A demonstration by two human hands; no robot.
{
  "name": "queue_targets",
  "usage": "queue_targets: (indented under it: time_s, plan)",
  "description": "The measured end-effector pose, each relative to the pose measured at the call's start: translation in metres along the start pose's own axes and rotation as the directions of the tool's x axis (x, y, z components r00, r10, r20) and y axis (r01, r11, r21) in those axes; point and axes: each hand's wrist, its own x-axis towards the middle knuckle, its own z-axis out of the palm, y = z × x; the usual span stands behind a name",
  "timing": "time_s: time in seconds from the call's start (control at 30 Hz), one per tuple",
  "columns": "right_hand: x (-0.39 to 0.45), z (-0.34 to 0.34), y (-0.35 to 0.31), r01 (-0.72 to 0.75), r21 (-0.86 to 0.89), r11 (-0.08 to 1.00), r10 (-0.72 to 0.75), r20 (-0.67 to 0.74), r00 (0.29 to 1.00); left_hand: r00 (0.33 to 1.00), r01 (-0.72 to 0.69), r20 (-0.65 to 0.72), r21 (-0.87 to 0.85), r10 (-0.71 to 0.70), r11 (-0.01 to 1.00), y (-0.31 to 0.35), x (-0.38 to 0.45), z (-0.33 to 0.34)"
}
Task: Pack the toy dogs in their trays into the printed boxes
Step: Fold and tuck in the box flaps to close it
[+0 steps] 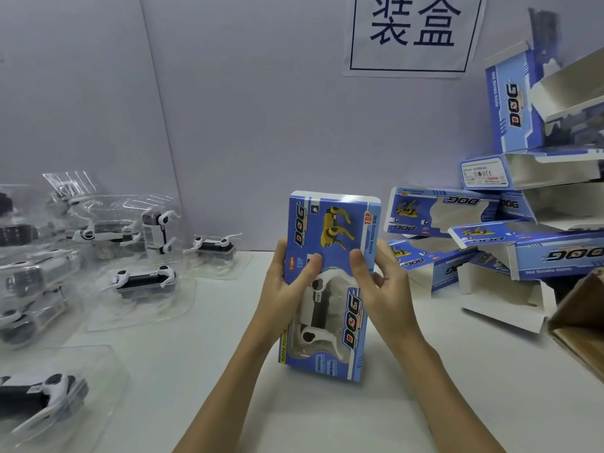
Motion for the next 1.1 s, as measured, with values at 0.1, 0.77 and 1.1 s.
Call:
queue_targets:
  time_s: [0.1, 0.77, 1.1]
  plan:
    - [0.008, 0.001, -0.004, 0.039, -0.023, 0.999, -0.039, 0.011, 0.999, 1.000, 0.008, -0.007, -0.004, -0.008, 1.000, 0.000, 0.000, 0.000]
    - [-0.025, 0.022, 0.014, 0.018, -0.142, 0.990, -0.007, 0.075, 0.997, 0.959, -0.183, -0.174, 0.220, 0.223, 0.958, -0.010, 0.001, 0.012]
    - [-0.014, 0.032, 0.024, -0.153, -0.102, 0.983, 0.148, -0.057, 0.987, 0.919, -0.278, -0.183, 0.331, 0.350, 0.902, -0.009, 0.001, 0.013]
